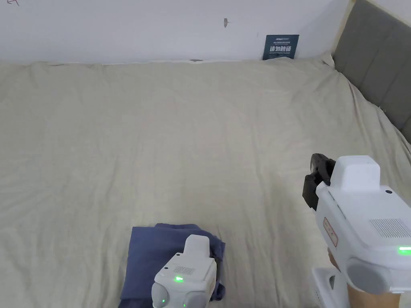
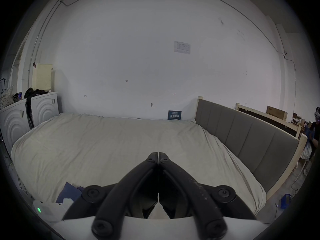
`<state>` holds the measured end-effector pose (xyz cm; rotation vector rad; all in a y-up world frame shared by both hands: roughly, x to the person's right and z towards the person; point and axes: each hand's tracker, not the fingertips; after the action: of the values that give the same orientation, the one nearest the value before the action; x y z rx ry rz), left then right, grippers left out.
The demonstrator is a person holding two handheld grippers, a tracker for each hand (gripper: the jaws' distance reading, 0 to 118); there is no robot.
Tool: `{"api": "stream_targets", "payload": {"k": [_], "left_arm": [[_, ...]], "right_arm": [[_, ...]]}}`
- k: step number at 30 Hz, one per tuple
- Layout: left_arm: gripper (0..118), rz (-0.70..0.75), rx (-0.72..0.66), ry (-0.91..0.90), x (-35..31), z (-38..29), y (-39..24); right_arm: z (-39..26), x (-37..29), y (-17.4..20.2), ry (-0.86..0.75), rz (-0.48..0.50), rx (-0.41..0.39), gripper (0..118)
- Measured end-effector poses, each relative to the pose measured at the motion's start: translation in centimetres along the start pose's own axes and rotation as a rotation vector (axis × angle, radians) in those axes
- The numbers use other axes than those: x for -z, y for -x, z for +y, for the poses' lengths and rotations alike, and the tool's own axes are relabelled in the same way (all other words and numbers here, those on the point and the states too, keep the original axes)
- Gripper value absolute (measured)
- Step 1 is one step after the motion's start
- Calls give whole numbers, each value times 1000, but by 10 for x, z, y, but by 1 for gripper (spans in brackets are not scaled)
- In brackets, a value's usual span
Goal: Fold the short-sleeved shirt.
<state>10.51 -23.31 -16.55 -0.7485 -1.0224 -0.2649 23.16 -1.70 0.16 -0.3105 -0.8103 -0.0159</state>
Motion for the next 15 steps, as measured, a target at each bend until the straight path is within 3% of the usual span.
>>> {"api": "stream_targets", "payload": {"k": [5,9,15], "left_arm": [[0,29,-20,-4,11,-4,-2],[0,39,72,6,-8,12,-8],[0,0,63,-278,-91,68,14]], "right_arm": [[-3,-3,-9,8,-27,7,1],[-2,-10,-7,5,-30,20,1],[8,-21,9,-43,-2,29,1]]}}
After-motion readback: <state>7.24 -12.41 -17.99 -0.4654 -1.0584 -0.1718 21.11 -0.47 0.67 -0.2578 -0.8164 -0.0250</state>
